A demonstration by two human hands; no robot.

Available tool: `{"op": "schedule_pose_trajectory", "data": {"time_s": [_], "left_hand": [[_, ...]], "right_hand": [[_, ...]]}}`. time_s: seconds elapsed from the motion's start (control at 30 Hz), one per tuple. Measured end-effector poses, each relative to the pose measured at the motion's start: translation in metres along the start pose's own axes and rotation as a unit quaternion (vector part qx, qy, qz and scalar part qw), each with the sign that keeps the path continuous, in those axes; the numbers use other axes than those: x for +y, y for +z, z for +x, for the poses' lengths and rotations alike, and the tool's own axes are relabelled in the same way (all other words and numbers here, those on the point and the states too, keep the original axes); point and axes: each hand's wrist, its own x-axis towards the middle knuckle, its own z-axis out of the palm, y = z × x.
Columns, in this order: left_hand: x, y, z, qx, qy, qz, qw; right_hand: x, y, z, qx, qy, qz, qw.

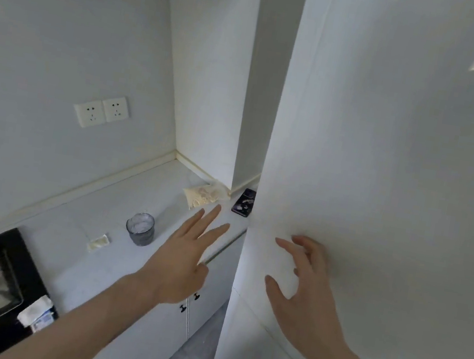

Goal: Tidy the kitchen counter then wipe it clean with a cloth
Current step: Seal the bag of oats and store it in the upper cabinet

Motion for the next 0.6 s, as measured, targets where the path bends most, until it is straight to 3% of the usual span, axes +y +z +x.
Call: {"op": "schedule_pose_trajectory", "data": {"time_s": [0.27,0.6], "left_hand": [[-0.062,-0.024,-0.113,0.006,-0.212,-0.031,0.977],[-0.119,-0.063,-0.183,0.029,-0.319,-0.061,0.945]], "right_hand": [[-0.013,0.063,0.010,-0.123,-0.023,0.066,0.990],[-0.061,0.169,0.020,-0.236,-0.035,0.108,0.965]]}}
